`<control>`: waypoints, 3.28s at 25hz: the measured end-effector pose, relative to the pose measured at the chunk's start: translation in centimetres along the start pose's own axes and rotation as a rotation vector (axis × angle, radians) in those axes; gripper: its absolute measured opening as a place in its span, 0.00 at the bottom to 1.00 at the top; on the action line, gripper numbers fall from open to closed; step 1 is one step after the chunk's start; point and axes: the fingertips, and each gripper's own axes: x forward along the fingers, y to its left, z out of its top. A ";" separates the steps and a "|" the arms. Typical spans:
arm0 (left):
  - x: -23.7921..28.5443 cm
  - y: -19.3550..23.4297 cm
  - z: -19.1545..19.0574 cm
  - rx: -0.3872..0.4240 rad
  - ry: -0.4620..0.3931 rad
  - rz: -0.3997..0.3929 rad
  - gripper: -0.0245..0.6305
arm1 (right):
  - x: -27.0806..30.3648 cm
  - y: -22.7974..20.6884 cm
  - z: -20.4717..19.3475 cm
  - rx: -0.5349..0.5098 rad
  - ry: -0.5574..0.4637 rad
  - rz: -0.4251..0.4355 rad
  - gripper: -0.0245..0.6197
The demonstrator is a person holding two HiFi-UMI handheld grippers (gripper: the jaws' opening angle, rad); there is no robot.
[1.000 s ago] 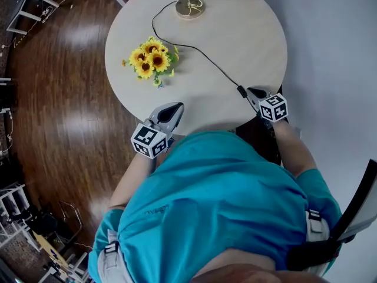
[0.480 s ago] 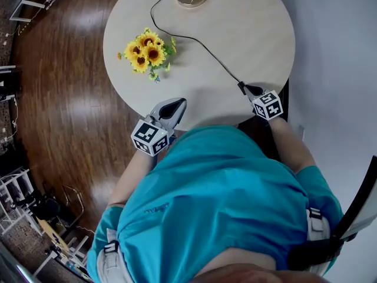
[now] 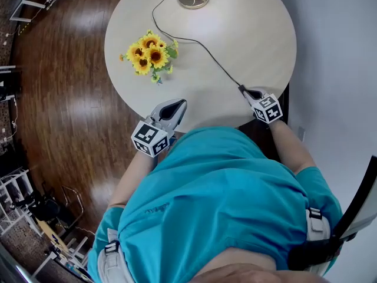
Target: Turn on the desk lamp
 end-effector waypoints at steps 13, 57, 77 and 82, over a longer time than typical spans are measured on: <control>0.2 0.4 0.8 0.007 -0.020 0.009 0.07 | -0.2 0.3 1.7 0.026 -0.020 0.032 0.04; -26.4 -17.0 -0.4 0.183 -0.267 -0.057 0.07 | -21.9 35.0 9.2 -0.208 -0.428 0.090 0.04; -22.6 -42.1 -5.6 0.224 -0.268 -0.125 0.07 | -42.3 37.1 -7.0 -0.258 -0.512 0.066 0.04; -20.5 -49.1 -8.7 0.189 -0.244 -0.135 0.07 | -46.6 35.9 -13.5 -0.277 -0.495 0.075 0.04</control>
